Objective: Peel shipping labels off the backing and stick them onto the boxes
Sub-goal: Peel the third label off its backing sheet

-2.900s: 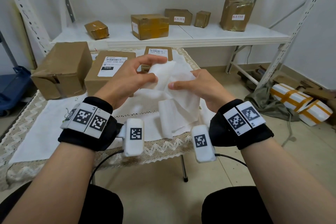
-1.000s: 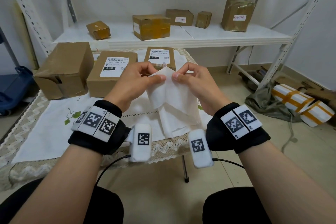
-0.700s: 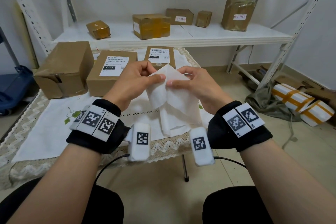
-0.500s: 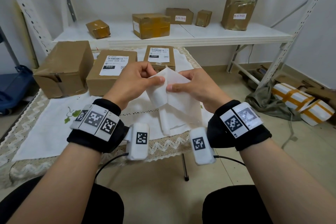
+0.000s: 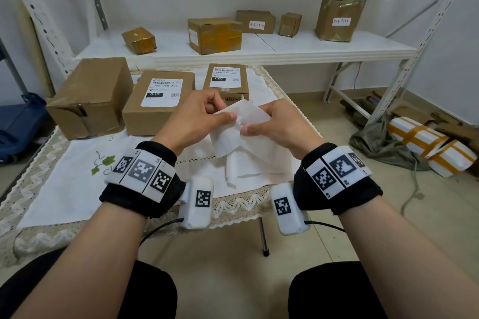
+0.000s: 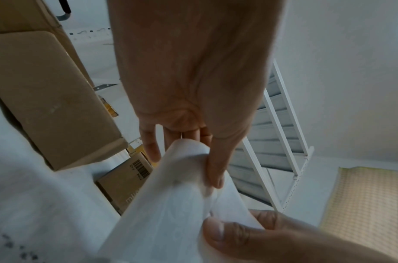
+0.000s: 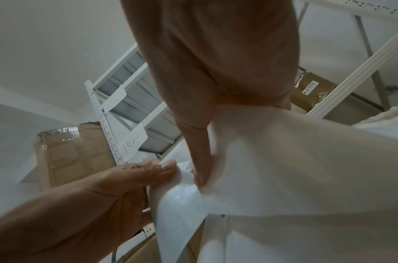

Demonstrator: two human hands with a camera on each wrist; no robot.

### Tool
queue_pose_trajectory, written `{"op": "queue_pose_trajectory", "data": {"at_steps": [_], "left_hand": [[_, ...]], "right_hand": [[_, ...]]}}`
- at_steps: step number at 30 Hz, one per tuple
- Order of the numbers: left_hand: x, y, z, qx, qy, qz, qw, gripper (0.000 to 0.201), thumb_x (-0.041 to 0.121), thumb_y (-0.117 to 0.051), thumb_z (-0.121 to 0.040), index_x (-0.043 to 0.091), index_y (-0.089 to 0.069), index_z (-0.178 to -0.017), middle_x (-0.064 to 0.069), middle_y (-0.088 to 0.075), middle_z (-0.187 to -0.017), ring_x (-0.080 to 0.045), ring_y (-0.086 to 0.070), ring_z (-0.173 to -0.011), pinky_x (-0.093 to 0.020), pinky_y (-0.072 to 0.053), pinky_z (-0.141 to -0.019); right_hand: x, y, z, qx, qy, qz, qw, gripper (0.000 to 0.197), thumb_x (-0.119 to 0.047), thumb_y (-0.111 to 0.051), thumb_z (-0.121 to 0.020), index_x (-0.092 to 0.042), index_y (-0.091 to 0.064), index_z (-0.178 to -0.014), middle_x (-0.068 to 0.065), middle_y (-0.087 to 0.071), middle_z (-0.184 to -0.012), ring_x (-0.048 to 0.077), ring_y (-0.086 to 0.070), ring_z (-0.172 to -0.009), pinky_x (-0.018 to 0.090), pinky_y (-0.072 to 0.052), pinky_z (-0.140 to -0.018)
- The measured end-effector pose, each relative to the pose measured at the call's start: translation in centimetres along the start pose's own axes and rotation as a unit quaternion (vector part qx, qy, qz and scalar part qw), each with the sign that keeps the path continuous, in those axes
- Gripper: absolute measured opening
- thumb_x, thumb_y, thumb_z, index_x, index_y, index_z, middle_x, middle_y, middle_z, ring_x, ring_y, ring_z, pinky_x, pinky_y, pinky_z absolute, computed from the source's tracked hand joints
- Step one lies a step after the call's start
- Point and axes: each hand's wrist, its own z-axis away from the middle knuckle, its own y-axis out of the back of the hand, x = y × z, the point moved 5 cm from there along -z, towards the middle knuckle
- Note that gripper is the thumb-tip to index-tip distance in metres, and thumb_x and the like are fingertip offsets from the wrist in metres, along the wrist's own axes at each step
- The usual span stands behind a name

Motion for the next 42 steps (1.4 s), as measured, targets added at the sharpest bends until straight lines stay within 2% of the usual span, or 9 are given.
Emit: {"op": "queue_pose_trajectory", "data": {"at_steps": [6, 11, 16, 19, 23, 27, 33, 37, 42], "left_hand": [[0.4, -0.1, 0.4, -0.046, 0.002, -0.015, 0.999, 0.019, 0.029, -0.081, -0.085, 0.015, -0.069, -0.085, -0.001, -0.076, -0.087, -0.007, -0.067, -0.081, -0.023, -0.047, -0.075], [0.7, -0.5, 0.9, -0.091, -0.002, -0.041, 0.995, 0.023, 0.027, -0.087, -0.078, 0.021, -0.071, -0.094, 0.002, -0.075, -0.101, -0.021, -0.068, -0.099, -0.035, -0.053, -0.088], [0.7, -0.8, 0.9, -0.111, 0.008, -0.054, 0.992, 0.036, 0.020, -0.088, -0.076, 0.017, -0.069, -0.106, -0.006, -0.076, -0.104, -0.025, -0.070, -0.101, -0.040, -0.056, -0.092], [0.5, -1.0, 0.9, -0.091, 0.008, -0.050, 0.995, 0.050, 0.029, -0.091, -0.072, 0.022, -0.070, -0.118, 0.003, -0.077, -0.105, -0.017, -0.073, -0.098, -0.043, -0.059, -0.093], [0.3, -1.0, 0.8, -0.022, 0.000, -0.040, 0.999, 0.036, 0.033, -0.090, -0.073, 0.020, -0.077, -0.105, 0.003, -0.078, -0.093, -0.008, -0.073, -0.084, -0.030, -0.057, -0.077], [0.2, -0.1, 0.5, 0.021, 0.013, -0.036, 0.999, 0.027, 0.026, -0.089, -0.076, 0.011, -0.078, -0.097, -0.008, -0.078, -0.092, -0.023, -0.074, -0.088, -0.043, -0.057, -0.080], [0.0, 0.4, 0.4, 0.022, 0.015, -0.048, 0.998, 0.023, 0.020, -0.087, -0.075, 0.012, -0.077, -0.095, -0.009, -0.076, -0.091, -0.022, -0.071, -0.081, -0.038, -0.054, -0.074], [0.1, 0.5, 0.4, 0.028, 0.012, -0.042, 0.999, 0.027, 0.017, -0.087, -0.076, 0.016, -0.076, -0.101, -0.008, -0.075, -0.098, -0.027, -0.071, -0.093, -0.043, -0.055, -0.082], [0.3, 0.4, 0.5, 0.024, -0.001, -0.029, 0.999, 0.035, 0.011, -0.085, -0.078, 0.022, -0.073, -0.108, 0.000, -0.076, -0.101, -0.020, -0.073, -0.093, -0.047, -0.059, -0.090]], "right_hand": [[0.3, 0.4, 0.1, 0.000, -0.006, -0.024, 1.000, 0.020, -0.018, -0.088, -0.077, -0.011, -0.081, -0.094, 0.016, -0.078, -0.097, 0.033, -0.074, -0.090, 0.037, -0.057, -0.077], [0.0, 0.5, 0.1, 0.031, 0.011, -0.013, 0.999, 0.022, -0.016, -0.088, -0.078, -0.007, -0.079, -0.095, 0.019, -0.076, -0.100, 0.021, -0.062, -0.081, 0.032, -0.046, -0.073], [-0.1, 0.9, 0.1, 0.059, 0.012, -0.045, 0.997, 0.015, -0.014, -0.083, -0.084, -0.003, -0.076, -0.093, 0.011, -0.075, -0.086, 0.020, -0.065, -0.074, 0.031, -0.053, -0.072], [-0.2, 0.8, 0.3, 0.051, 0.005, -0.111, 0.992, 0.012, -0.013, -0.081, -0.086, -0.007, -0.077, -0.096, 0.009, -0.075, -0.088, 0.021, -0.069, -0.074, 0.031, -0.055, -0.070], [-0.4, 0.6, 0.5, 0.030, 0.012, -0.170, 0.985, 0.020, -0.011, -0.080, -0.088, 0.000, -0.076, -0.104, 0.012, -0.076, -0.091, 0.021, -0.071, -0.073, 0.032, -0.059, -0.069], [-0.4, 0.5, 0.6, 0.001, 0.017, -0.168, 0.986, 0.017, -0.005, -0.082, -0.083, -0.001, -0.075, -0.098, 0.011, -0.077, -0.090, 0.016, -0.072, -0.070, 0.025, -0.058, -0.067], [-0.1, 0.1, 0.3, -0.006, -0.005, -0.089, 0.996, 0.024, -0.004, -0.087, -0.076, -0.005, -0.075, -0.096, 0.011, -0.078, -0.097, 0.024, -0.073, -0.080, 0.030, -0.057, -0.072], [0.0, -0.2, 0.0, 0.011, -0.020, -0.069, 0.997, 0.058, -0.018, -0.090, -0.065, -0.004, -0.070, -0.118, 0.012, -0.074, -0.114, 0.031, -0.072, -0.101, 0.043, -0.059, -0.093], [-0.3, 0.0, 0.6, -0.009, 0.017, -0.110, 0.994, 0.025, -0.012, -0.087, -0.078, -0.009, -0.078, -0.101, 0.007, -0.080, -0.096, 0.018, -0.075, -0.079, 0.028, -0.058, -0.071]]}}
